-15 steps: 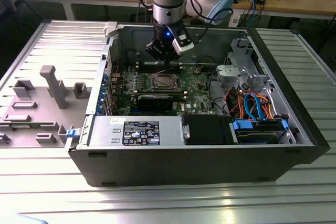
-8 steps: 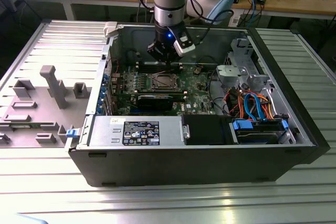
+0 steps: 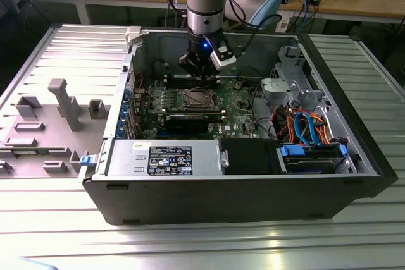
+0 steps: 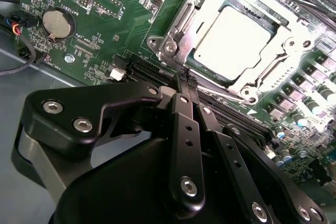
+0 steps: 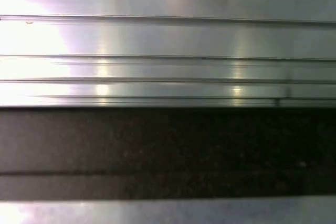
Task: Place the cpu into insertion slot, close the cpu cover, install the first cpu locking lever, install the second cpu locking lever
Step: 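Install the first cpu locking lever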
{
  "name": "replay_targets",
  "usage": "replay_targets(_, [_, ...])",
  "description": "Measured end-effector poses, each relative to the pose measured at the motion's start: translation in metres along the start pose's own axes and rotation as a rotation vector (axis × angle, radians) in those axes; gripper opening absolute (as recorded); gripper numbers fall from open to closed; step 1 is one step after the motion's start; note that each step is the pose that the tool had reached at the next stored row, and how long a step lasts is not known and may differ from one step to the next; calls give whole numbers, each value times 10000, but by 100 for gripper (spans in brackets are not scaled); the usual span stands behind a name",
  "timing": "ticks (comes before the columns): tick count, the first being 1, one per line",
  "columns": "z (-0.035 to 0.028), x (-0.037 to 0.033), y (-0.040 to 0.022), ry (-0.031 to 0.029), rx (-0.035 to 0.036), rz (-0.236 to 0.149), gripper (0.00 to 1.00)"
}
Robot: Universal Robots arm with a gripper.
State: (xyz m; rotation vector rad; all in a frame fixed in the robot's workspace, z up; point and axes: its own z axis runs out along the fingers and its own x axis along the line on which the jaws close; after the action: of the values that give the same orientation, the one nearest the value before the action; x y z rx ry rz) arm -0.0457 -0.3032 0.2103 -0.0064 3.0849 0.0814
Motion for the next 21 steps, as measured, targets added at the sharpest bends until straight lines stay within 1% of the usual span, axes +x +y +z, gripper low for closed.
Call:
replay_targets(4, [24, -1, -1, 0, -6, 1, 11])
replay_targets(7, [38, -4, -2, 5, -33, 2, 11])
replay_targets(11, [50, -10, -3, 14, -40, 4, 11])
replay_targets(17, [54, -14, -3, 17, -45, 4, 11])
replay_targets(21, [40, -15, -2, 16, -47, 4, 11])
